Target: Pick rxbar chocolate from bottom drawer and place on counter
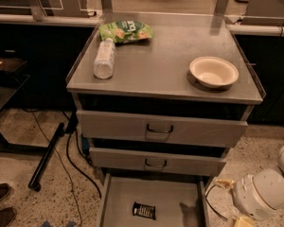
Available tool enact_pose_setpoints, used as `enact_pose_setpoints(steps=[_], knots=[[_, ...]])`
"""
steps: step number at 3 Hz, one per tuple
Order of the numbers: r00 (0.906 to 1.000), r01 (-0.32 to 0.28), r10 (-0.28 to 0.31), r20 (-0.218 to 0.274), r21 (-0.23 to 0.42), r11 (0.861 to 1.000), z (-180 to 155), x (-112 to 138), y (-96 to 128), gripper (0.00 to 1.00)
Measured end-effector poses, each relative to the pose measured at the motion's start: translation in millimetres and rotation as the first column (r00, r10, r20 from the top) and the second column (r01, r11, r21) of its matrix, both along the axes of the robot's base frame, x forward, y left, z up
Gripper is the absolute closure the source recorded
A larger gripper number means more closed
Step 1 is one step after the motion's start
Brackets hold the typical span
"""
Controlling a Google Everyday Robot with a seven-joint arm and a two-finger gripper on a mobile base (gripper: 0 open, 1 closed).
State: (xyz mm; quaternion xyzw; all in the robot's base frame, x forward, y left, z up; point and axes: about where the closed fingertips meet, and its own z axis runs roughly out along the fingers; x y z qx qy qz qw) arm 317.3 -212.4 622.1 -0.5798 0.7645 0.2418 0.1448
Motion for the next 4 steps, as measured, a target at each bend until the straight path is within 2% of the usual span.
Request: enact_pose_setpoints(steps=[1, 2, 3, 4], knots=[[0.9998, 0.018, -0.018, 0.0, 0.045, 0.999, -15, 1, 1, 0.0], [0.9972, 0.055, -0.061, 0.043, 0.118, 0.991, -76, 31, -4, 0.0], [0.9972, 0.055, -0.061, 0.043, 0.118, 0.991, -76, 31, -4, 0.0], [0.9976, 0.069, -0.07, 0.0, 0.143, 0.987, -115, 20, 6, 0.0]])
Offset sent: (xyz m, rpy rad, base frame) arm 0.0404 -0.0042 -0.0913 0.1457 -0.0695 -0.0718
